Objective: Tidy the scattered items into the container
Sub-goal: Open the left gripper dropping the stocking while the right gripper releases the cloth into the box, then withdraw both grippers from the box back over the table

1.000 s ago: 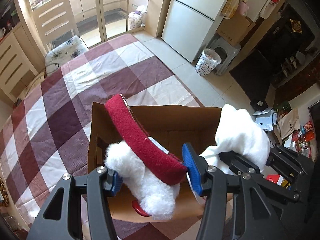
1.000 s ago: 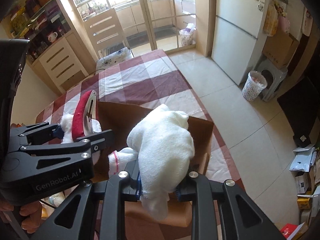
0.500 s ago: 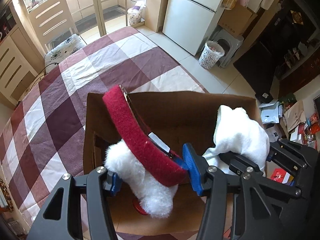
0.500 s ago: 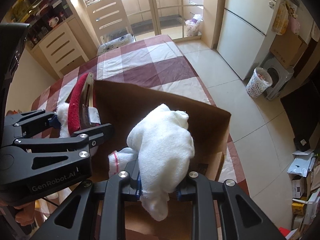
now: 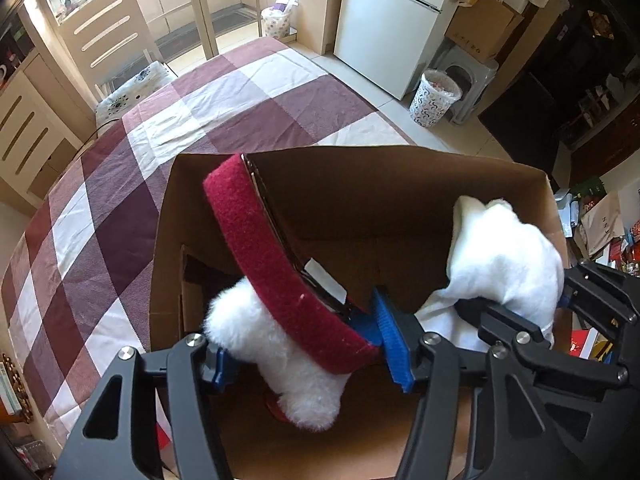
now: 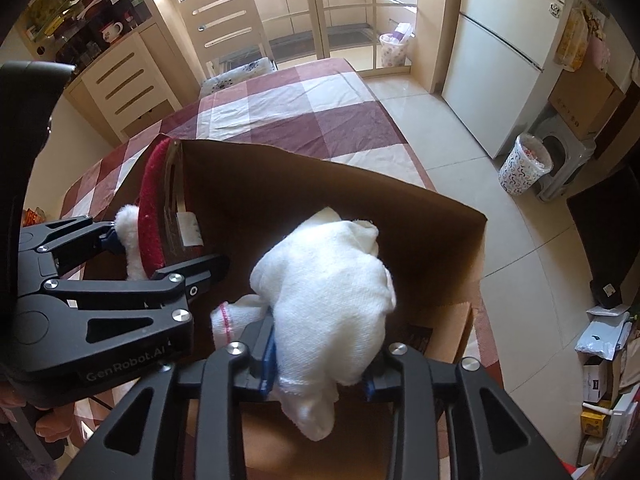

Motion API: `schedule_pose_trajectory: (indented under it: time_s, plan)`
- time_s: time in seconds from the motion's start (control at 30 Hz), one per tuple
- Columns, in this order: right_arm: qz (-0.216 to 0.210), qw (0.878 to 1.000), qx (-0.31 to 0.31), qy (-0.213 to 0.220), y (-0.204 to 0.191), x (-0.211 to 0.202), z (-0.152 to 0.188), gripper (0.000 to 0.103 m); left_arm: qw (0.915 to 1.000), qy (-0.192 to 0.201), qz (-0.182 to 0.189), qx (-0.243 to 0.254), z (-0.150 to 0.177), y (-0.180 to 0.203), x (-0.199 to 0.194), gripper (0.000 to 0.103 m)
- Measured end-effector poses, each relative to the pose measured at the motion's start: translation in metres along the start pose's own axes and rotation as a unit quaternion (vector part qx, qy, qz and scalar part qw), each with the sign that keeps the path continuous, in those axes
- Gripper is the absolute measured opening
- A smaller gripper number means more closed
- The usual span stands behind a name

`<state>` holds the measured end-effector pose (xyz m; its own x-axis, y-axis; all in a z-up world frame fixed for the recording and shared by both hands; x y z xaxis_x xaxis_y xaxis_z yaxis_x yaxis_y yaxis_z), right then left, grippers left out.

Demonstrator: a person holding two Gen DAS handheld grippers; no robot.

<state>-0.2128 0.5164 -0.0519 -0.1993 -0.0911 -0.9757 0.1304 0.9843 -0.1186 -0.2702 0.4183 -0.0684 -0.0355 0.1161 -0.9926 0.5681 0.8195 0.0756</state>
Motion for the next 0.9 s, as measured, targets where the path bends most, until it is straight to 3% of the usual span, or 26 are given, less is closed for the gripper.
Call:
schedule_pose_trajectory:
  time_s: [0.3,0.57,0.7,0.9]
  plan:
    - [0.001,1.000,0.007,-0.014,0.006,-0.005,-0.002,0.047,1.0000,0.009,-0.001,-0.003,0.001,-0.004,-0.006,0.071]
    - [0.003,1.000,0.006,0.002,0.007,-0.023,-0.003,0.048,0.9995,0.026,0.004,-0.016,0.006,-0.011,-0.028,0.072]
    - [0.026,1.000,0.007,0.000,0.003,-0.037,0.000,0.048,0.9988,0.041,0.004,-0.027,0.017,-0.015,-0.046,0.072]
    - [0.026,0.998,0.008,0.052,-0.010,-0.076,0.015,0.048,0.9950,0.070,0.039,-0.059,0.051,-0.024,-0.080,0.074]
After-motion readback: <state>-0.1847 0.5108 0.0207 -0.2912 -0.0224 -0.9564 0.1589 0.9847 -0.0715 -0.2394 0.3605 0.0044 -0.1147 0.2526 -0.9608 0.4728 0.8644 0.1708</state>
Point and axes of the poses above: each gripper's, at about its wrist camera, not at the fingertips, and x roughly the way its jaws point, y to its right, z to its underside, the point moved 3 cm from there along x, roughly the way its jaws point, and after that the axes turned 10 degrees about -y, right-handed, at the moved point
